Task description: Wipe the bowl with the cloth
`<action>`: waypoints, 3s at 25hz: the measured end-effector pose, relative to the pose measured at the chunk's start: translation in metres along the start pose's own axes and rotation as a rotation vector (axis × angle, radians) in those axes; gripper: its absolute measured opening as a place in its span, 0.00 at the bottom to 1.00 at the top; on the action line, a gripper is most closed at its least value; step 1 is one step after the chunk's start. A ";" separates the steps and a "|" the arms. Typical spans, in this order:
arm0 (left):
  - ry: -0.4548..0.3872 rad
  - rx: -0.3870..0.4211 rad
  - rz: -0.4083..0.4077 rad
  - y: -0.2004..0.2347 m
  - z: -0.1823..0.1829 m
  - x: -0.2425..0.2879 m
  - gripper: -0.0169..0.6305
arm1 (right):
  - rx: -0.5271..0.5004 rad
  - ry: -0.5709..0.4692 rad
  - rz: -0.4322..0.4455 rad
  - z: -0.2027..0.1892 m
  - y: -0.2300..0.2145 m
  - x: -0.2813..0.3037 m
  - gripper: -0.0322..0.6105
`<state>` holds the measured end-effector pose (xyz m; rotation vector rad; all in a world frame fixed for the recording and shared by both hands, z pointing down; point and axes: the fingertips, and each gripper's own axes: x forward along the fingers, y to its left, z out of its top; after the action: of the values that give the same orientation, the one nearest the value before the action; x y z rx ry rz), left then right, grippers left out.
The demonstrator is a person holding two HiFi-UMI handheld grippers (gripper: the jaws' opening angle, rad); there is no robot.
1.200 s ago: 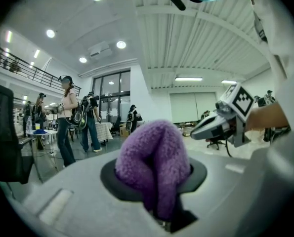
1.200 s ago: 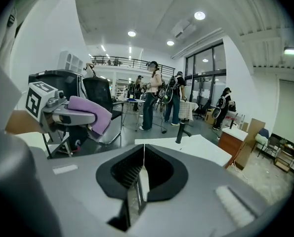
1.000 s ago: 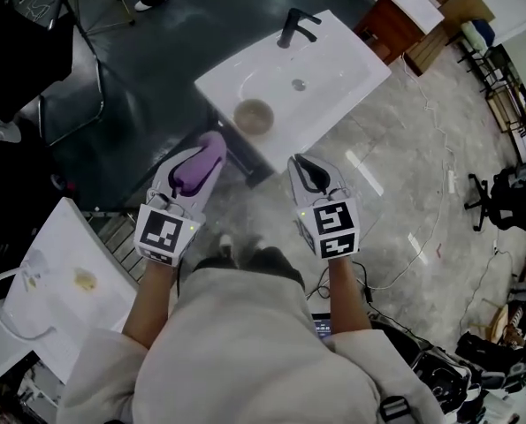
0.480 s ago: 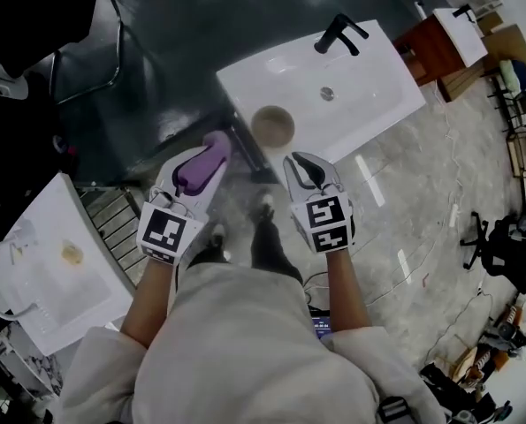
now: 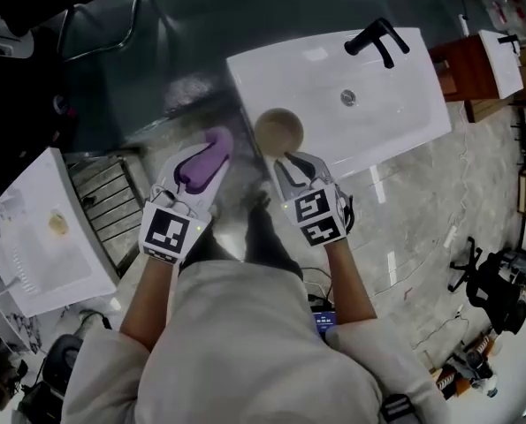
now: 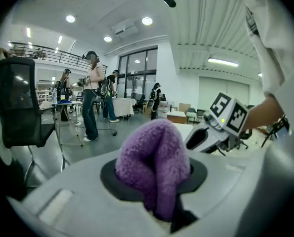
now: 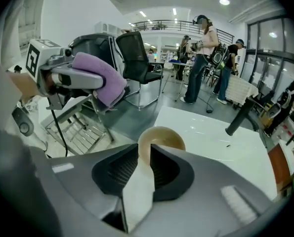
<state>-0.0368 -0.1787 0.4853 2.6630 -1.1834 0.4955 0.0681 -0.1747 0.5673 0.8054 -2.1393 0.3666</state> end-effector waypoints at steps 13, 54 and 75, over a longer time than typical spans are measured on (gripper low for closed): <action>0.058 -0.122 0.139 0.007 -0.034 0.025 0.20 | -0.233 0.149 0.142 -0.033 0.001 0.049 0.30; 0.038 -0.107 0.154 -0.011 -0.033 -0.012 0.20 | -0.537 0.274 -0.004 -0.036 0.009 0.049 0.07; -0.204 0.019 -0.058 -0.065 0.074 -0.063 0.20 | 0.107 -0.194 0.120 0.051 0.050 -0.102 0.07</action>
<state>-0.0111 -0.1150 0.3915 2.8098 -1.1531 0.2315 0.0534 -0.1193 0.4572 0.8027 -2.3729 0.4852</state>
